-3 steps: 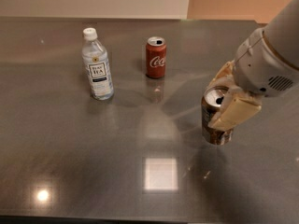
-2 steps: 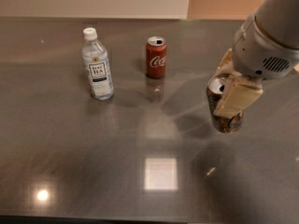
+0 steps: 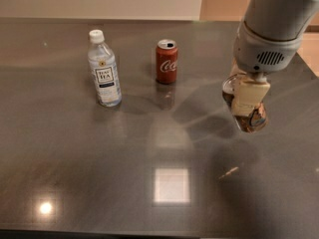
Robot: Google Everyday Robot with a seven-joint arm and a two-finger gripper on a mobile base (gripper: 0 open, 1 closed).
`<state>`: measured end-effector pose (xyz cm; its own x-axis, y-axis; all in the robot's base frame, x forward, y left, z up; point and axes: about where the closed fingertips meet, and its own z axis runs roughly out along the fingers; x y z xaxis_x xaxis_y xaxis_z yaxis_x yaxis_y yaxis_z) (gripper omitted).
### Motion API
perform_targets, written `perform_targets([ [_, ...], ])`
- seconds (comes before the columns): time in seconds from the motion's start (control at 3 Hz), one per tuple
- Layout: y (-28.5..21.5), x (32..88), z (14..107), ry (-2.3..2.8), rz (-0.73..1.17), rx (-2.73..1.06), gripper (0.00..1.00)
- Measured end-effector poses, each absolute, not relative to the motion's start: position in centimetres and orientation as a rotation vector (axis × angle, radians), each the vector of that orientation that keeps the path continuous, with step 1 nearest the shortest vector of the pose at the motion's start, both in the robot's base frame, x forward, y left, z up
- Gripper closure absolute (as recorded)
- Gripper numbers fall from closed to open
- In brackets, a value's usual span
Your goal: Knock orange can over
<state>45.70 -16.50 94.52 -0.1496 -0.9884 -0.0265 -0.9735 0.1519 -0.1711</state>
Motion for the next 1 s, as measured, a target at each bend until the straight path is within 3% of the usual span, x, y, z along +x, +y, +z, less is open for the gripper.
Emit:
perform_targets([
  [1.0,-15.4,48.5,90.4,2.301,-0.204,-2.121,0.13],
])
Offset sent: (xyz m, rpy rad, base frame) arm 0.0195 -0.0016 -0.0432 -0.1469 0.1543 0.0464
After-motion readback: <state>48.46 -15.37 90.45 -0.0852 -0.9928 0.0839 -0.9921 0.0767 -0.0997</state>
